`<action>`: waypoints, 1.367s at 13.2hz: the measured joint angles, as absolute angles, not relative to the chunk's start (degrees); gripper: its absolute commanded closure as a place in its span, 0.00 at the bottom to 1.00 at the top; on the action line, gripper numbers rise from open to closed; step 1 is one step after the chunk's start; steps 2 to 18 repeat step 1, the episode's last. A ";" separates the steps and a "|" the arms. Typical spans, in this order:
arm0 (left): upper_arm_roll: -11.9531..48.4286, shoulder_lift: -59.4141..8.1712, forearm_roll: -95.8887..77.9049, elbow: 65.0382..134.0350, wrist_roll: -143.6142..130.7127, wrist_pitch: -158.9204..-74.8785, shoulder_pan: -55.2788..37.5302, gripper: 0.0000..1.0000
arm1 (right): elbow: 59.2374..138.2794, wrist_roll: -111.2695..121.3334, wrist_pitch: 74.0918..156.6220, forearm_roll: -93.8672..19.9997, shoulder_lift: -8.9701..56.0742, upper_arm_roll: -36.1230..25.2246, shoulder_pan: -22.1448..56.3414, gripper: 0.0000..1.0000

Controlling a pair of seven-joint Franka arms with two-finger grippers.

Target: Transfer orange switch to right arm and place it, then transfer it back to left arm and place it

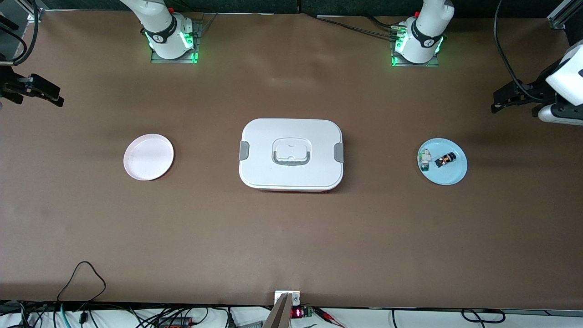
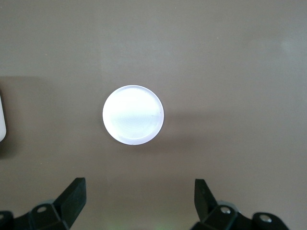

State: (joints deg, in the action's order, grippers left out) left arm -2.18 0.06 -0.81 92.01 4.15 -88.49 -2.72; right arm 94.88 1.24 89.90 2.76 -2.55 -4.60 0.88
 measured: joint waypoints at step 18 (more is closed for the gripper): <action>-2.15 -0.02 -0.75 91.98 4.15 -88.27 -2.71 0.00 | 94.87 1.24 89.81 2.76 -2.55 -4.60 0.88 0.00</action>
